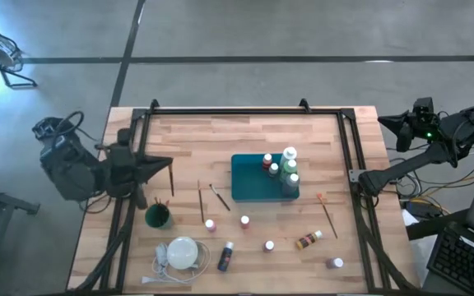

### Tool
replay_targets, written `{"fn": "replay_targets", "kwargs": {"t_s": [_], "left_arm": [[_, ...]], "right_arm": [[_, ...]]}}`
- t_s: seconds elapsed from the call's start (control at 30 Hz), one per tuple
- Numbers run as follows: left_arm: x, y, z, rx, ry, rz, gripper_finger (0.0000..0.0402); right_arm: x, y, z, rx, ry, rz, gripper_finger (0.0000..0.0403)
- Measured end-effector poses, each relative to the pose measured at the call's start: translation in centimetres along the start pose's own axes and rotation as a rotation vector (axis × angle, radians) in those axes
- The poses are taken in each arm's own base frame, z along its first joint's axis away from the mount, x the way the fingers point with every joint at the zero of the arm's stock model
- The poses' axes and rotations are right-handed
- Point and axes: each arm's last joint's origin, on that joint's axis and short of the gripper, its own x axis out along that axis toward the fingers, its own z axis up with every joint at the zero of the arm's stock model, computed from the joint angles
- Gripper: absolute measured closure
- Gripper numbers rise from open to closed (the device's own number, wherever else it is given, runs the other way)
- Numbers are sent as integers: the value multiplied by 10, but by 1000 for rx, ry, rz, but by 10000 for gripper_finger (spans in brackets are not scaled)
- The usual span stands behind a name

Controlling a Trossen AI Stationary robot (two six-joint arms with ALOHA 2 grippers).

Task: Pick & Place Paint Supplies
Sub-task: Put the gold paintbrush into the green cup

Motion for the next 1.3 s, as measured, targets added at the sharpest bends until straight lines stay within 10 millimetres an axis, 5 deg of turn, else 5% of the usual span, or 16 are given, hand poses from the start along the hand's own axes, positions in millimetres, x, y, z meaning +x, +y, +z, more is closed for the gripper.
{"fn": "replay_targets", "kwargs": {"t_s": [0.33, 0.87, 1.3], "left_arm": [[-22, -11, -9, -10, -19, -48, 402], [-51, -8, -54, 47, -4, -43, 401], [-43, -14, -127, 34, 49, -9, 401]], "right_arm": [[0, 0, 0, -1, 0, 0, 394], [0, 0, 0, -1, 0, 0, 394], [0, 0, 0, -1, 0, 0, 394]]}}
